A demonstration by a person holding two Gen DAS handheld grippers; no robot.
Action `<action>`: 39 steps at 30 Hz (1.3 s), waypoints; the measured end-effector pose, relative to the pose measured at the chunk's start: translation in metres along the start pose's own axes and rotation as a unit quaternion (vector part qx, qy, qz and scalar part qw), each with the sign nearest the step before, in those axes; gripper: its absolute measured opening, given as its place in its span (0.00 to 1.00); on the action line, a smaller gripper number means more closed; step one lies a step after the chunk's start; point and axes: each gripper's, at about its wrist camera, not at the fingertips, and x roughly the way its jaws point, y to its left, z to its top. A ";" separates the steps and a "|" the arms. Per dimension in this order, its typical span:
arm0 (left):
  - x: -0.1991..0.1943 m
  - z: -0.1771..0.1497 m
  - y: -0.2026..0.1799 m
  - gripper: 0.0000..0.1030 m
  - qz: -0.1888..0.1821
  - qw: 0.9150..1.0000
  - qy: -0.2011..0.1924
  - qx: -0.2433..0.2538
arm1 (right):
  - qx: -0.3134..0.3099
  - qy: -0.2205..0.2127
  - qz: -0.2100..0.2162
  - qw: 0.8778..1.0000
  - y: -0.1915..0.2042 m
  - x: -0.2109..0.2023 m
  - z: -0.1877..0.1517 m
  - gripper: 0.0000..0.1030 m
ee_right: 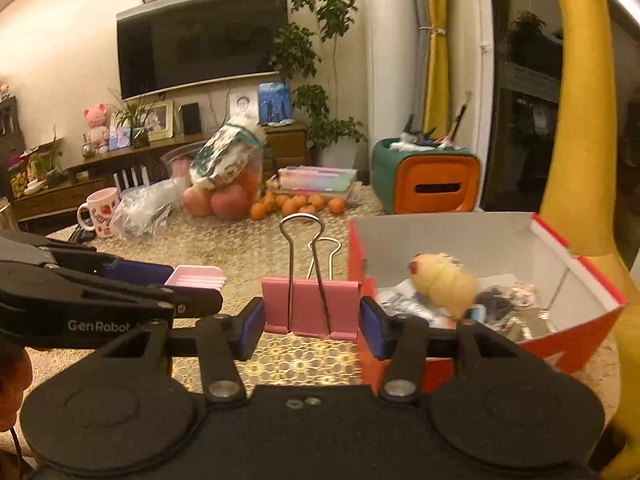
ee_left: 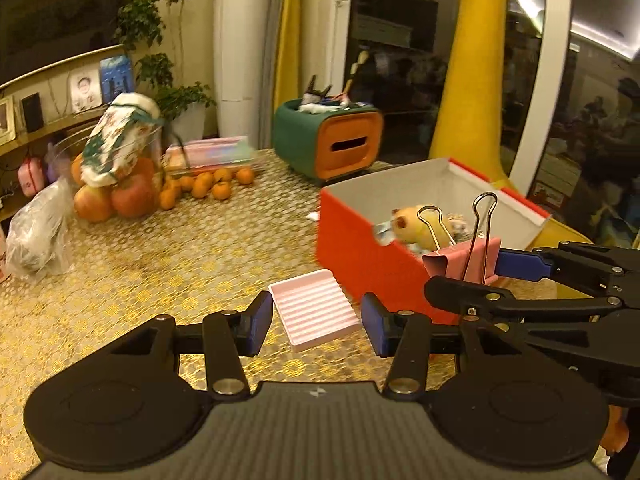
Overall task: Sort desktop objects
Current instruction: 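Carry the sticky-note pad and binder clip over the red box, then lower both items into the box and open both tools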
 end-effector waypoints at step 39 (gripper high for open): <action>0.128 0.054 -0.163 0.46 -0.086 0.989 0.087 0.085 | 0.057 0.045 -0.092 0.993 -0.201 0.048 0.018 0.48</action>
